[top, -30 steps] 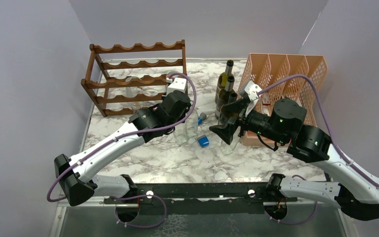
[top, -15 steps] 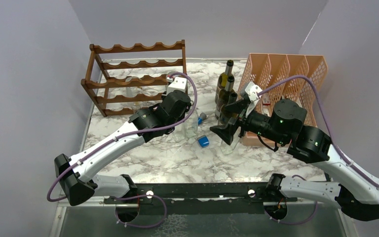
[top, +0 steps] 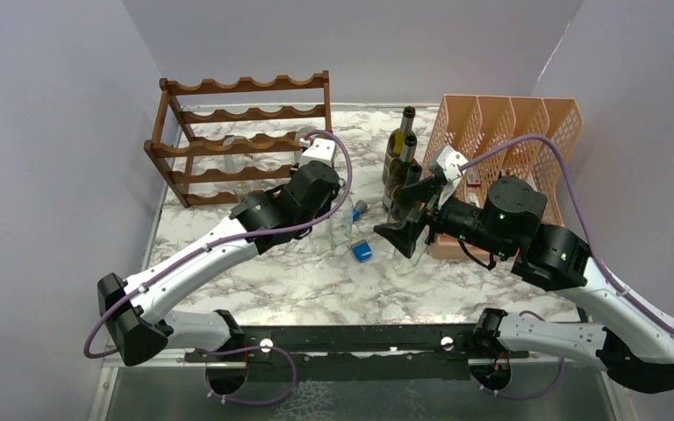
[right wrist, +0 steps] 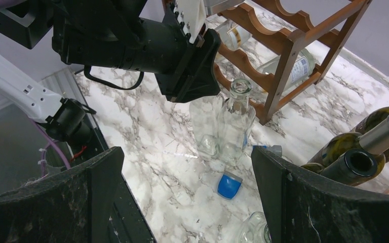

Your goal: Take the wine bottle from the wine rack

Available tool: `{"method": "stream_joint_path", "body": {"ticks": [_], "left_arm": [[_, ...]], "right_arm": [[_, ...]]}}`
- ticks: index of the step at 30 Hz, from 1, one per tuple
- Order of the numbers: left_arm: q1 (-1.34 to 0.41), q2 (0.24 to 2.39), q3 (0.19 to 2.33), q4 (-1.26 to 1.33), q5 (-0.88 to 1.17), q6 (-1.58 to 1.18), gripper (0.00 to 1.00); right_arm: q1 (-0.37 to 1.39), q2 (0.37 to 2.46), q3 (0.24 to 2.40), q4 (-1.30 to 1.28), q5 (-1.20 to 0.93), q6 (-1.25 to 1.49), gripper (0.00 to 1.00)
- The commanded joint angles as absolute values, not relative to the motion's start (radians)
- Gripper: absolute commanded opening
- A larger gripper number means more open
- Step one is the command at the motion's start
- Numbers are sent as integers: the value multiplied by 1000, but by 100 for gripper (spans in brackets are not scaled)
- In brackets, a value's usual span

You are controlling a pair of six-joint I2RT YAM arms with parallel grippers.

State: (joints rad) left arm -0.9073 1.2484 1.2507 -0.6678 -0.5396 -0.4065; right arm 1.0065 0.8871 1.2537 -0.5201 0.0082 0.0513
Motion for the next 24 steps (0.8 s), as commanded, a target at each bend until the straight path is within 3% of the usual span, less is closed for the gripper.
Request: {"method": "stream_joint_path", "body": {"ticks": [1,6,13,24], "left_arm": [[-912,1223,1237,-600,-523,-391,16],[-913,1199,1223,-600,-524,-398,46],[-913,1150,1235,-621,-501,-380,98],[-902,1145,1435,-638,-477,-267,99]], "right_arm": [[1011,876,1244,-512,22,46,100],[1011,873,1250,-518,25,46,100],[1010,896,1257,-530,65,48,100],[1008,1104,1470,-630,370,52,100]]}}
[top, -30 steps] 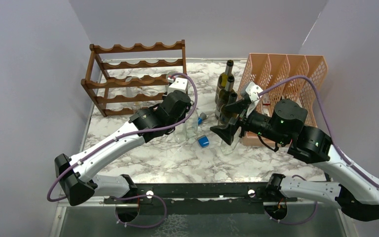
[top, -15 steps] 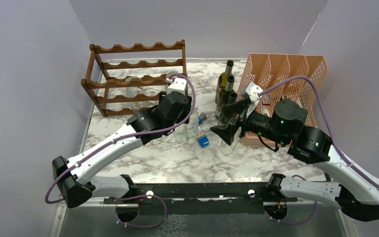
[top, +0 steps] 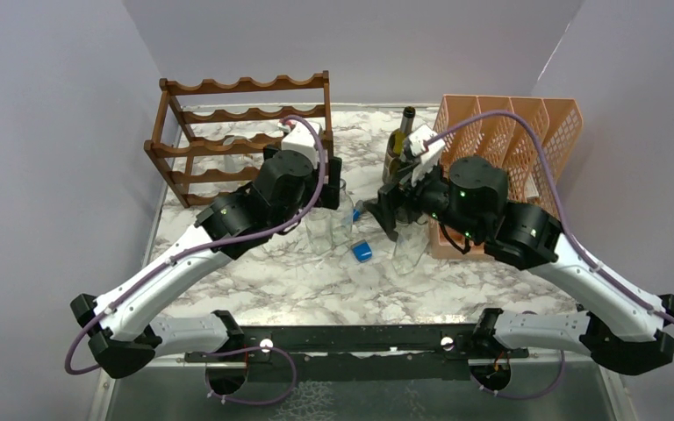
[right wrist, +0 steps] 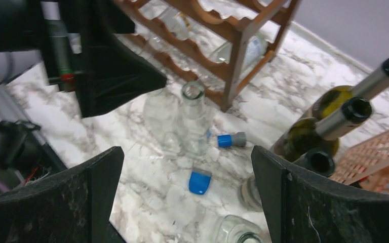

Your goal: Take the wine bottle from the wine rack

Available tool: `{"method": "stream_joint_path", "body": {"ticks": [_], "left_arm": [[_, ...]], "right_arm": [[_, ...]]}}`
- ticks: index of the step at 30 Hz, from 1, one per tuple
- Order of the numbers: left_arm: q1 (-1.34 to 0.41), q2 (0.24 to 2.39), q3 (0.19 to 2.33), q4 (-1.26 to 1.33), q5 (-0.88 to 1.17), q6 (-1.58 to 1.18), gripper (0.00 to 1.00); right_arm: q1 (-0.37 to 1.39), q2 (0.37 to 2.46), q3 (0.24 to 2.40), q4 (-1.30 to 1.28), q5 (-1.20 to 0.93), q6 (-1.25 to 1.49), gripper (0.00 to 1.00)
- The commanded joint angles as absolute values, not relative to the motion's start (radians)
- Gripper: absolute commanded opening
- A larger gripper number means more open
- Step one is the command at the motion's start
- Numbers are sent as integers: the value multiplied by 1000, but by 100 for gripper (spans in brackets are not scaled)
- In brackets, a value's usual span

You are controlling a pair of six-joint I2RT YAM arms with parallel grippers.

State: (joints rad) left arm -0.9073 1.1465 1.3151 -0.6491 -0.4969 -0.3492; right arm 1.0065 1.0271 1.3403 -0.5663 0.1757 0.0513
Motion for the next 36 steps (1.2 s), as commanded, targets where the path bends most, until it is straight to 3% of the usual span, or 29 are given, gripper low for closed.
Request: {"method": "stream_joint_path", "body": {"ticks": [1,5,9,15,20,27,36], "left_arm": [[-890,1158,1468,-635,-475,-241,99],[-701,1190,1551,-570,-337,-182,99],[-378,1183,1574,-483,-95,-211,99],[-356,1097,1610,-430,-177,-190,99],[-357,954,1584,-404,-175,-187,99],[-357,825,1516,-368,-181,-158,99],[-357,834,1508,-367,-179,-178,99]], "right_arm": [[1008,1132,1508,-647,416,52,100],[960,1218,1643,-679,548,48,100],[736,1241,1735,-691,440,62,100],[515,1217,1812,-745,433,112,100],[506,1096,1878,-752,464,153,100],[506,850,1685,-512,244,58,100],[506,865,1697,-569,212,47,100]]}}
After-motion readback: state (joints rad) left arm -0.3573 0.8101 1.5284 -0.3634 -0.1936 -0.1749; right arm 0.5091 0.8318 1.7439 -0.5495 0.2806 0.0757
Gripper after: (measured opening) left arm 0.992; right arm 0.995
